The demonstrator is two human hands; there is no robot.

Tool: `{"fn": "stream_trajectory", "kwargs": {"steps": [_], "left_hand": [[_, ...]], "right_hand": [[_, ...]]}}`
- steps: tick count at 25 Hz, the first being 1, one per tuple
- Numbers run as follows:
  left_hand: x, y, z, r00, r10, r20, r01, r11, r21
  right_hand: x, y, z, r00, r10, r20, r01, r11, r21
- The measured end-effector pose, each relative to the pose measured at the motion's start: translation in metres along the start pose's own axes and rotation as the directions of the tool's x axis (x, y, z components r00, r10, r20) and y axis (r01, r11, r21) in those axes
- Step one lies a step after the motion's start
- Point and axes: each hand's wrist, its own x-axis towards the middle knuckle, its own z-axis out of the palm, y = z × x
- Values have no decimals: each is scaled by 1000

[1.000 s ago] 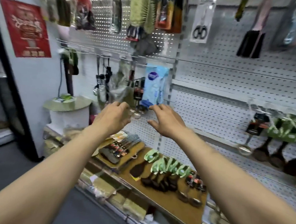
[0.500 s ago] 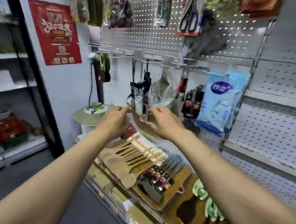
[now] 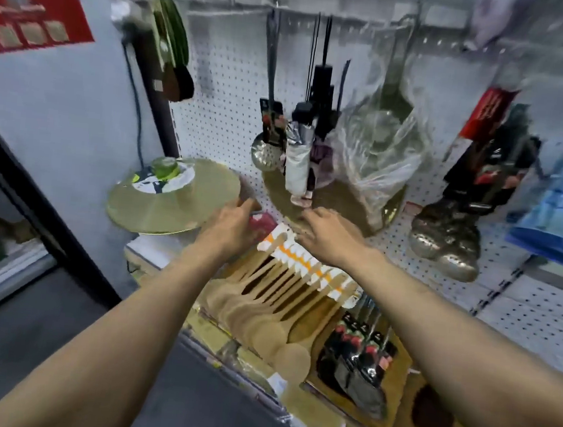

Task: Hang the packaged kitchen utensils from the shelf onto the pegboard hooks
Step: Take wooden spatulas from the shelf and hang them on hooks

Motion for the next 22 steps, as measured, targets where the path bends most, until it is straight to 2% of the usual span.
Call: {"fn": "stream_trajectory", "kwargs": {"steps": [3, 5, 9, 13, 17, 19, 22], "left_hand": [[47, -47, 39, 988, 45, 148, -43, 999, -17], [73, -77, 69, 959, 75, 275, -51, 994, -94], [99, -111, 141, 879, 152, 451, -74, 980, -185], [105, -109, 211, 776, 209, 595, -91, 971, -222], [103, -96, 261, 703, 235, 672, -57, 959, -277], [101, -92, 277, 699, 237, 675, -49, 957, -286], [99, -85, 295, 719, 240, 652, -42, 952, -303]], "right_hand": [[30, -2, 48, 985, 144, 94, -148, 988, 42], [43, -2, 84, 945, 267, 189, -291, 950, 111], [40, 9, 155, 790, 495, 363, -592, 771, 236], [22, 34, 221, 580, 660, 477, -806, 549, 220], [17, 55, 260, 399, 760, 513, -910, 395, 123], [19, 58, 270, 331, 801, 499, -938, 335, 86], [26, 64, 289, 271, 869, 413, -960, 277, 46]]}}
